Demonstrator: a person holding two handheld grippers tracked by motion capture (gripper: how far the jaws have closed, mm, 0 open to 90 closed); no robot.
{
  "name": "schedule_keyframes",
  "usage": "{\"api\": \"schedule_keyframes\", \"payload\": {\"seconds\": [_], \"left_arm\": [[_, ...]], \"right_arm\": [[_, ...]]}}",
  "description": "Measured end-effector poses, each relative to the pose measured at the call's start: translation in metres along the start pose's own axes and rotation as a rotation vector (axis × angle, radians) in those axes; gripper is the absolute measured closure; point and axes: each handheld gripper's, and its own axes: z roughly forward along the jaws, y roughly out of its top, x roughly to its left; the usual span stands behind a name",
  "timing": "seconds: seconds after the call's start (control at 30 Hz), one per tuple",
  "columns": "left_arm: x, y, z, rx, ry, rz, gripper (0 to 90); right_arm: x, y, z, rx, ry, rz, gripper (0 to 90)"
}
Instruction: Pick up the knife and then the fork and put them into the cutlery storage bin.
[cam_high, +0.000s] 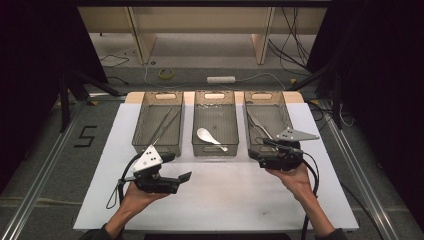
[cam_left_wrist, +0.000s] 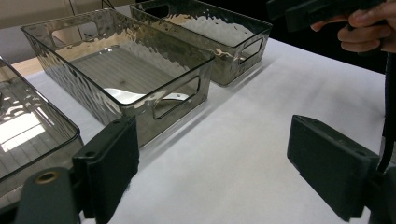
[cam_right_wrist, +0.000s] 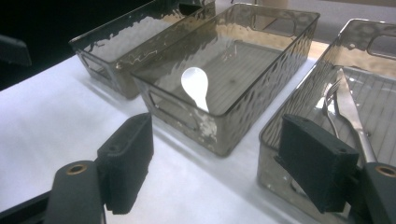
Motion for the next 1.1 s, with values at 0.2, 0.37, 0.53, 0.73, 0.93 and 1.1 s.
{"api": "schedule_keyframes", "payload": {"seconds": [0.2, 0.37, 0.53, 0.73, 0.93, 1.1], "left_arm": [[0.0, 0.001, 0.0, 0.003, -0.005, 0.001, 16.5], [0.001, 0.001, 0.001, -0.001, -0.01, -0.001, 16.5], [0.0, 0.002, 0.002, -0.001, -0.016, -0.003, 16.5], [0.0, 0.001, 0.002, 0.002, -0.02, -0.003, 16.4], [0.001, 0.001, 0.001, -0.004, -0.021, -0.01, 16.3], [0.0, 0.0, 0.0, -0.004, -0.024, -0.011, 16.4]], "right_arm": [[0.005, -0.014, -0.007, -0.028, 0.034, 0.022, 24.7], [0.011, -0.025, -0.015, -0.05, 0.051, 0.025, 22.4], [0.017, -0.035, -0.024, -0.066, 0.059, 0.019, 21.4], [0.024, -0.044, -0.032, -0.083, 0.054, 0.016, 20.5], [0.03, -0.052, -0.033, -0.07, 0.046, 0.011, 19.8], [0.032, -0.056, -0.035, -0.072, 0.044, 0.016, 19.8]]}}
